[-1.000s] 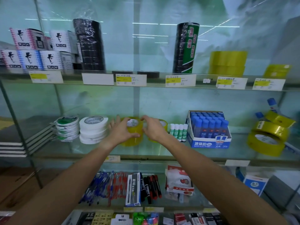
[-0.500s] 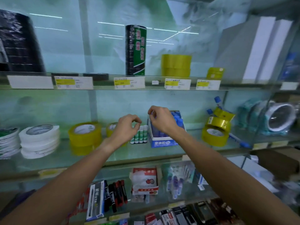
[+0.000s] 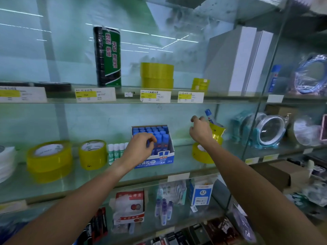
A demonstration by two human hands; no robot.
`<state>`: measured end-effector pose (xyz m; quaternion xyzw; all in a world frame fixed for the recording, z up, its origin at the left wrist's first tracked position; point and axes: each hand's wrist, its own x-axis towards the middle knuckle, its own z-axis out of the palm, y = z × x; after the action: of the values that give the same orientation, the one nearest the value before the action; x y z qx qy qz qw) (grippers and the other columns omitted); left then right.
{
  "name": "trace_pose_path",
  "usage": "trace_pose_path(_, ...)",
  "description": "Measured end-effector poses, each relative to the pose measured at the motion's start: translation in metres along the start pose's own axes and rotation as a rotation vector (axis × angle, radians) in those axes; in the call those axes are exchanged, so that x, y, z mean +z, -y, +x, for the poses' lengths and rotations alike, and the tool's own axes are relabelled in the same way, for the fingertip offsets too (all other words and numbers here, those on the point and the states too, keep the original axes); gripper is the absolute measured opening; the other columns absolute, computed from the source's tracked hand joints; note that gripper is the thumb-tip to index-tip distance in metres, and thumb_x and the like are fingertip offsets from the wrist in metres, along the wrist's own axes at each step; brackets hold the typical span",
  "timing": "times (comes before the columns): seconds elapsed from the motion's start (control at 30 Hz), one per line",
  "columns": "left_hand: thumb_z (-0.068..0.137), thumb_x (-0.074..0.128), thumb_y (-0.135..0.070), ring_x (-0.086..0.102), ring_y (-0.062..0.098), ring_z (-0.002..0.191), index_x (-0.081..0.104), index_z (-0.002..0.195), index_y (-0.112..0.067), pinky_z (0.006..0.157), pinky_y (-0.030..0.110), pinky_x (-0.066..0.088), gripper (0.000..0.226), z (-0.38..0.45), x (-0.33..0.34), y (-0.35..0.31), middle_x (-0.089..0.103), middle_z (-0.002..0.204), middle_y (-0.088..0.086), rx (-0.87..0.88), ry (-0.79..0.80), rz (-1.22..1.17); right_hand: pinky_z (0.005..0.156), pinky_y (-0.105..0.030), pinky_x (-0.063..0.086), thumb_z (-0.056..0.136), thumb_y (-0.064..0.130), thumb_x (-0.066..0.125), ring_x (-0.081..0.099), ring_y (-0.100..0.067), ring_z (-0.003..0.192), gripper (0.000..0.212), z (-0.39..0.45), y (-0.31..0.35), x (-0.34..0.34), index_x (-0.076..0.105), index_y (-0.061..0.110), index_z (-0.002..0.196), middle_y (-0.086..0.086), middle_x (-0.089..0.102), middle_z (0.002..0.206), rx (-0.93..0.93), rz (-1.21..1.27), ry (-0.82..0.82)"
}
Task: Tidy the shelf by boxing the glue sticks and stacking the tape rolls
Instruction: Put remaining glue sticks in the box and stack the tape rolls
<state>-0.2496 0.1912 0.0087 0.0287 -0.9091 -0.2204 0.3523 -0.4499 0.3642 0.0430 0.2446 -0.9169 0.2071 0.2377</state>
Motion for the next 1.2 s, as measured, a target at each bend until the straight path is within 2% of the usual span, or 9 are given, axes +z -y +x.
trace_pose_path(0.1,0.085,0.057,-0.007,0.054,0.005,0.075,0.070,0.089,-0.020,0.072,0.021,0.041,0.019,0.003,0.009,-0.003,0.061,0.082,-0.014,-0.003,0.012,0.004,0.094,-0.052,0.042,0.088,0.010,0.045,0.039,-0.046,0.121,0.043,0.021,-0.028,-0.002,0.045,0.017,0.130,-0.026,0.039,0.135,0.075,-0.114,0.034)
trace_pose_path(0.27,0.087,0.056,-0.008,0.058,0.006,0.078,0.070,0.092,-0.020,0.074,0.026,0.049,0.019,0.003,0.015,-0.005,0.065,0.086,-0.011,-0.011,0.047,0.021,0.107,-0.059,0.032,0.093,0.030,0.050,0.028,-0.045,0.131,0.042,0.049,-0.063,-0.002,0.043,0.030,0.135,-0.019,0.029,0.145,0.170,-0.117,0.196)
trace_pose_path(0.47,0.088,0.056,-0.007,0.059,0.004,0.080,0.069,0.093,-0.020,0.076,0.024,0.051,0.019,0.001,0.016,-0.001,0.066,0.088,-0.011,-0.026,0.060,0.030,0.102,-0.055,0.039,0.086,0.039,0.056,0.043,-0.037,0.120,0.041,0.067,-0.082,0.005,0.049,0.032,0.126,-0.010,0.043,0.135,0.163,-0.111,0.315)
trace_pose_path(0.6,0.089,0.056,-0.008,0.059,0.003,0.077,0.069,0.095,-0.021,0.073,0.021,0.048,0.019,0.004,0.016,-0.002,0.065,0.086,-0.013,-0.028,0.046,0.012,0.090,-0.047,0.052,0.083,0.022,0.066,0.056,-0.035,0.105,0.032,0.059,-0.079,0.001,0.061,0.020,0.115,-0.010,0.049,0.127,0.118,-0.029,0.083)
trace_pose_path(0.77,0.089,0.056,-0.010,0.059,0.005,0.073,0.069,0.095,-0.021,0.070,0.019,0.047,0.019,0.021,0.013,-0.021,0.064,0.082,-0.017,-0.019,0.006,-0.039,0.076,-0.041,0.055,0.089,0.000,0.058,0.058,-0.040,0.103,0.026,0.046,-0.063,-0.015,0.068,0.011,0.110,-0.014,0.049,0.131,-0.086,0.025,-0.239)
trace_pose_path(0.87,0.089,0.057,-0.010,0.060,0.005,0.074,0.070,0.097,-0.020,0.069,0.018,0.048,0.018,0.039,0.015,-0.038,0.067,0.084,-0.013,-0.006,-0.008,-0.075,0.072,-0.042,0.056,0.087,0.000,0.058,0.062,-0.037,0.094,0.023,0.039,-0.048,-0.018,0.070,0.014,0.102,-0.012,0.053,0.128,-0.217,0.064,-0.246)
trace_pose_path(0.97,0.090,0.056,-0.011,0.061,0.008,0.072,0.068,0.100,-0.020,0.068,0.021,0.050,0.018,0.058,0.019,-0.054,0.068,0.086,-0.008,0.008,0.001,-0.110,0.074,-0.034,0.051,0.087,-0.003,0.054,0.062,-0.029,0.083,0.022,0.023,-0.026,-0.020,0.069,0.011,0.090,-0.010,0.061,0.109,-0.333,0.252,-0.212)
trace_pose_path(1.07,0.090,0.054,-0.016,0.058,0.006,0.069,0.063,0.108,-0.018,0.071,0.026,0.050,0.021,0.077,0.023,-0.062,0.065,0.088,-0.005,-0.007,0.004,-0.117,0.075,-0.027,0.047,0.089,-0.005,0.052,0.063,-0.021,0.086,0.026,0.007,-0.008,-0.012,0.064,0.016,0.082,-0.003,0.066,0.093,-0.340,0.473,-0.077)
trace_pose_path(1.2,0.094,0.052,-0.025,0.057,0.015,0.075,0.050,0.128,-0.019,0.077,0.029,0.048,0.034,0.101,0.025,-0.060,0.066,0.101,0.000,-0.048,0.026,-0.074,0.082,-0.031,0.055,0.090,-0.008,0.051,0.065,-0.013,0.100,0.032,-0.007,0.005,-0.001,0.046,0.022,0.077,-0.004,0.066,0.096,-0.252,0.717,0.059)
